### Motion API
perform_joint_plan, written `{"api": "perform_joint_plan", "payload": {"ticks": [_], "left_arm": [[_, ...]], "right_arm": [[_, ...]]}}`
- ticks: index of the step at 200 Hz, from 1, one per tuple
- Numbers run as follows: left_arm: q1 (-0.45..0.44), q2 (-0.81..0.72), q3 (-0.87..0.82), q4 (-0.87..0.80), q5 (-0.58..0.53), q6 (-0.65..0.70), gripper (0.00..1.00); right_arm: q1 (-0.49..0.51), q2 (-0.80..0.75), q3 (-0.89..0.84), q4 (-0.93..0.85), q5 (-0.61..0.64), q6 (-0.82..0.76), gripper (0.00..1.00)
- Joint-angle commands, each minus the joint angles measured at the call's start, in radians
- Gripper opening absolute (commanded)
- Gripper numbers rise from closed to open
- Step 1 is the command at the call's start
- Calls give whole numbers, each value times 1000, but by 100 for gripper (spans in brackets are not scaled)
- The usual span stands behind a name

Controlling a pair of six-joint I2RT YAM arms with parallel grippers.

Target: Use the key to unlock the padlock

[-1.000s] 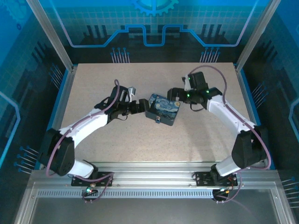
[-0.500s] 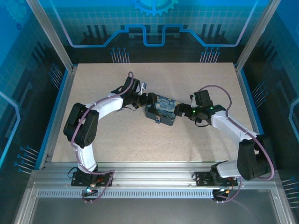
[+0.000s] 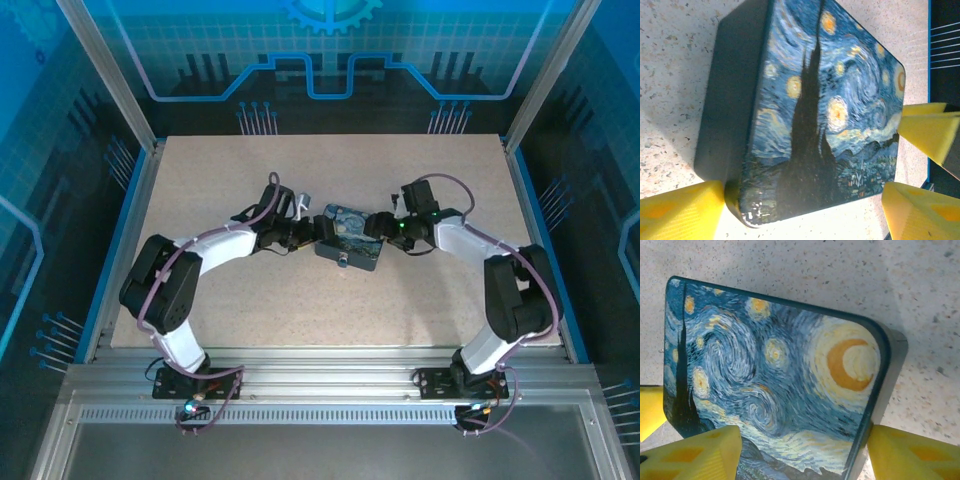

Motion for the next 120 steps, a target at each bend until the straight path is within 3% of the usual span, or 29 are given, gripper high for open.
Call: {"api": "perform_joint_plan", "payload": {"ticks": [1, 120], "left_arm": [[-1, -39, -25, 34, 10, -14, 82], [32, -132, -105, 16, -72, -8, 82]], "right_arm": [[33, 55, 60, 8, -40, -1, 67], [80, 202, 238, -30, -48, -19, 71]]}}
